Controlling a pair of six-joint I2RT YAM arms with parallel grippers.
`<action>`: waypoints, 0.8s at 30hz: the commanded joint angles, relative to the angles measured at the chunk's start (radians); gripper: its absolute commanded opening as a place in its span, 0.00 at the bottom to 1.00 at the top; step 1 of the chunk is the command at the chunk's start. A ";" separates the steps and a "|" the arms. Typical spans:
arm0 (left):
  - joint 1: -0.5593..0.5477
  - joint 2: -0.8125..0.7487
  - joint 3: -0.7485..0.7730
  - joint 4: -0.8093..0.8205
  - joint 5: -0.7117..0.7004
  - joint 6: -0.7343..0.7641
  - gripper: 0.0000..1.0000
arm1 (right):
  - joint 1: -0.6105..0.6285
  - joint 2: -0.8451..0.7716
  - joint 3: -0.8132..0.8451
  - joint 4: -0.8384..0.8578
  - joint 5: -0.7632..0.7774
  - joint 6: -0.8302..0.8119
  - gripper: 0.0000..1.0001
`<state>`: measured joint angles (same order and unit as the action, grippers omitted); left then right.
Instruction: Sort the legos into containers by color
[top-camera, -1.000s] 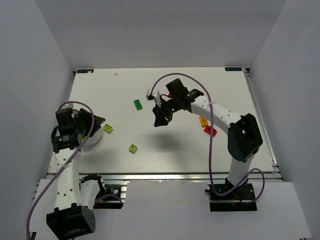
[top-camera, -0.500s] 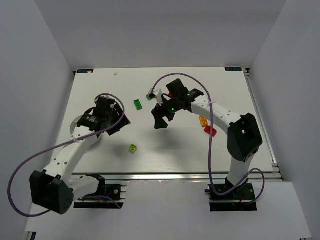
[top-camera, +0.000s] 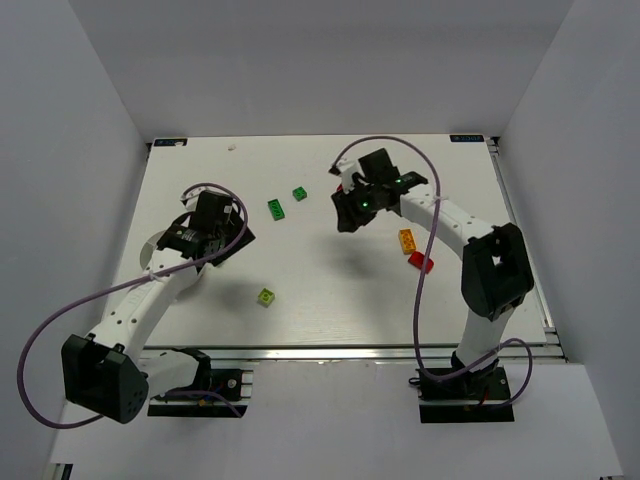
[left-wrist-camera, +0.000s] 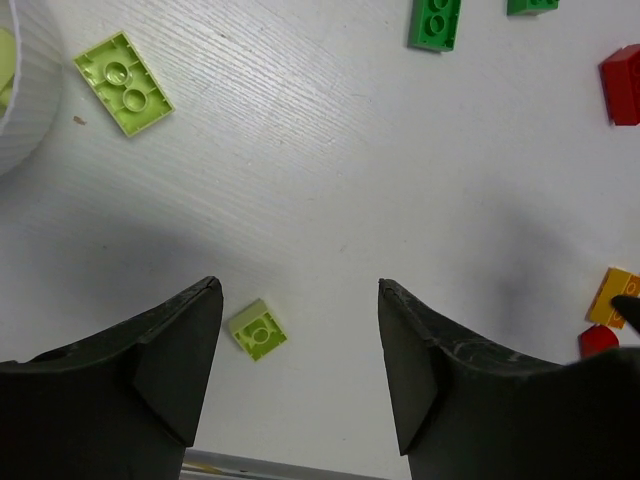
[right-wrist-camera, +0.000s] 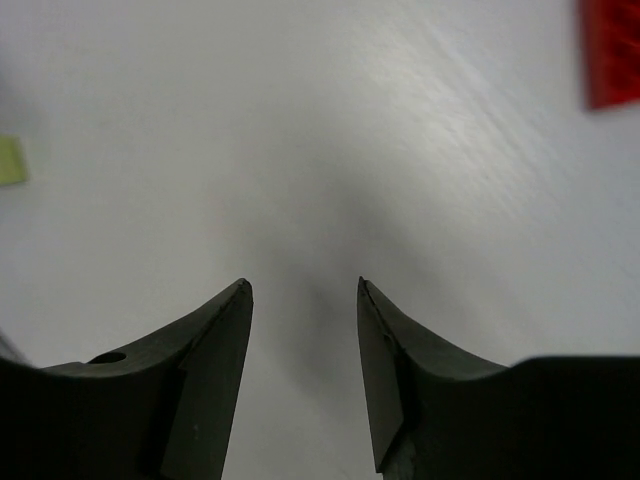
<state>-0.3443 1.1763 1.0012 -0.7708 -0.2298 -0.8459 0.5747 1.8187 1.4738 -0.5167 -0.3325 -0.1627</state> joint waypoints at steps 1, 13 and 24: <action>-0.004 -0.040 -0.021 0.045 -0.051 -0.030 0.73 | -0.094 -0.039 -0.010 0.026 0.182 0.025 0.52; -0.004 -0.043 -0.018 0.045 -0.085 -0.007 0.74 | -0.285 -0.055 -0.067 0.043 0.359 0.012 0.52; -0.005 -0.058 -0.016 0.054 -0.080 -0.008 0.74 | -0.404 0.033 -0.027 0.078 0.375 -0.044 0.51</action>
<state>-0.3447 1.1534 0.9771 -0.7277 -0.2928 -0.8612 0.1761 1.8229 1.4025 -0.4736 0.0315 -0.1818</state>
